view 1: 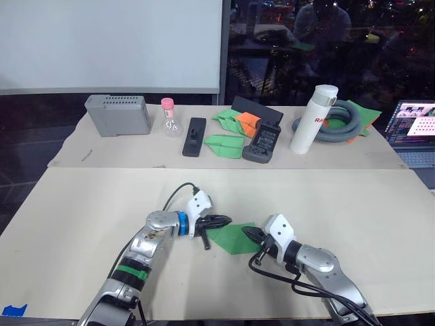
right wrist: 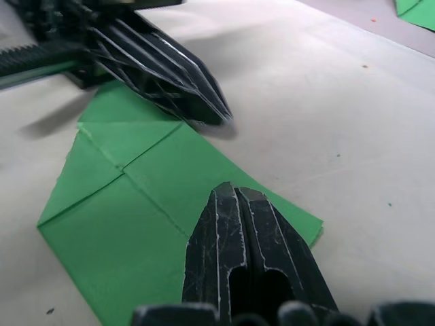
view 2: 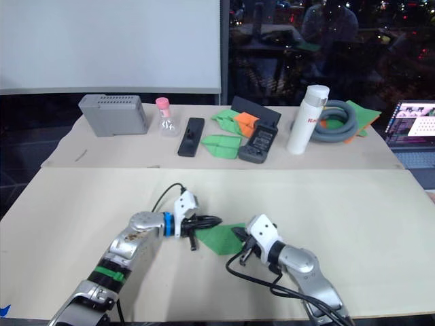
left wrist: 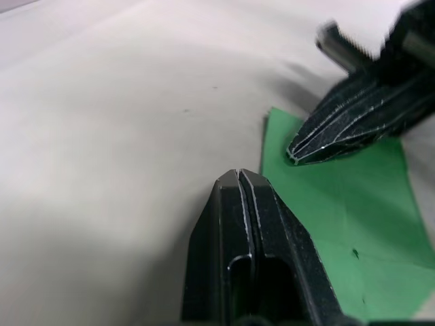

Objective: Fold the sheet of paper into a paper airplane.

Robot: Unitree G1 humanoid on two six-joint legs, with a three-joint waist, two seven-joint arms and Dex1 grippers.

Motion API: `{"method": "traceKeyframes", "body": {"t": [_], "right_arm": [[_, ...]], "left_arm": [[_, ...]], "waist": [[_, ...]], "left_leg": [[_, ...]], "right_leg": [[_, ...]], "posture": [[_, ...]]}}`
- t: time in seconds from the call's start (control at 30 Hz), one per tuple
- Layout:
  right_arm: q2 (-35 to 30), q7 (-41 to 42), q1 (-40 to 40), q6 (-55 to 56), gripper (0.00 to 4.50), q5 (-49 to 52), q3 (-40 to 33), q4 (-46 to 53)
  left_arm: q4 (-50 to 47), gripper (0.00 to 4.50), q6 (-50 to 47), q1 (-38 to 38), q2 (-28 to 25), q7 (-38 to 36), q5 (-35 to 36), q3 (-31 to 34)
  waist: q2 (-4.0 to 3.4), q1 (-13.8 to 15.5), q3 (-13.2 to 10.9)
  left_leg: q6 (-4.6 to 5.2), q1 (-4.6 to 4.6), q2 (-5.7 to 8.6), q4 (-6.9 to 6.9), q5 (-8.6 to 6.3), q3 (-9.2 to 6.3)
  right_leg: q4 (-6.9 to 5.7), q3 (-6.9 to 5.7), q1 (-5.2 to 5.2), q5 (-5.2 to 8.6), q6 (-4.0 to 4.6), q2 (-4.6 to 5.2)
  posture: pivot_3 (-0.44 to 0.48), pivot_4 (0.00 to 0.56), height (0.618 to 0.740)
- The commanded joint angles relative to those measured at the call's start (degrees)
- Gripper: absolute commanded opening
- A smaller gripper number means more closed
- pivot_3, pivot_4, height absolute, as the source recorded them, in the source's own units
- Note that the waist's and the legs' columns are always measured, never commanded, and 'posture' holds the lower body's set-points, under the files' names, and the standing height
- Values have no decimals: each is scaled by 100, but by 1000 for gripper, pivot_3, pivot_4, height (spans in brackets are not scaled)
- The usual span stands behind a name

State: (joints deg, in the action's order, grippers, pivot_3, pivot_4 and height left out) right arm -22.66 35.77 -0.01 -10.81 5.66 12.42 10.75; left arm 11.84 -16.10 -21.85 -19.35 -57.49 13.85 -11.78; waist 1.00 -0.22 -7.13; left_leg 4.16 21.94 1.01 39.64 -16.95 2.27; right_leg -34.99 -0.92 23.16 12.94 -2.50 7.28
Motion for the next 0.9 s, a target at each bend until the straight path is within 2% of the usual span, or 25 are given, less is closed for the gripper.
{"method": "traceKeyframes", "body": {"t": [0.03,0.17,0.27,0.43,0.47,0.67,0.7,0.8,0.9], "right_arm": [[5,127,22,-313,21,175,-10,-67],[-55,365,-179,-931,21,760,-254,293],[-82,534,-434,-1879,21,1764,-683,809],[-591,923,-896,-3178,21,3106,-1282,1397],[-840,1104,-982,-3282,21,3141,-1292,1398],[-2094,1925,-1486,-3232,21,2828,-1148,913],[-2208,1997,-1600,-3092,298,2666,-1104,650],[-2328,2199,-1805,-2933,1200,2495,-1033,125],[-2276,2468,-1990,-2743,2246,2357,-913,-408]], "left_arm": [[-668,0,-364,324,-344,-94,259,230],[-1146,0,-546,575,-657,-36,363,376],[-1737,0,-839,848,-853,-88,598,488],[-2425,0,-1264,1220,-988,-16,1070,712],[-2490,0,-1298,1294,-1012,-24,1115,720],[-2861,0,-1350,1658,-1422,6,1120,826],[-2938,0,-1317,1764,-1522,24,1095,874],[-3118,791,-1537,1953,-1598,140,1327,1074],[-3389,1819,-1598,2238,-1760,192,1349,1163]], "waist": [[-3,-32,-4],[-10,-30,-29],[-10,-28,-57],[-13,5,-65],[-15,14,-66],[-14,54,-83],[-12,59,-85],[-11,54,-87],[-10,63,-87]], "left_leg": [[-3,3,0,-1,1,0],[-5,11,5,-1,0,-2],[-4,20,7,-1,0,-2],[-20,106,14,6,10,-2],[-40,105,12,5,22,-4],[-4,109,22,7,2,1],[-4,108,21,13,3,3],[-2,103,21,18,4,11],[-1,103,19,17,6,11]], "right_leg": [[0,0,4,0,0,-1],[2,1,8,0,1,9],[3,2,15,0,1,14],[-11,8,110,-7,-1,17],[-9,3,109,-7,-1,16],[0,-3,106,-7,-1,15],[0,-4,103,-7,-1,12],[-2,-6,100,-7,-1,9],[-3,-11,101,-7,-1,7]], "posture": [[0,150,740],[0,150,740],[0,150,740],[0,150,740],[0,150,740],[0,150,740],[0,150,740],[0,150,740],[0,150,740]]}}
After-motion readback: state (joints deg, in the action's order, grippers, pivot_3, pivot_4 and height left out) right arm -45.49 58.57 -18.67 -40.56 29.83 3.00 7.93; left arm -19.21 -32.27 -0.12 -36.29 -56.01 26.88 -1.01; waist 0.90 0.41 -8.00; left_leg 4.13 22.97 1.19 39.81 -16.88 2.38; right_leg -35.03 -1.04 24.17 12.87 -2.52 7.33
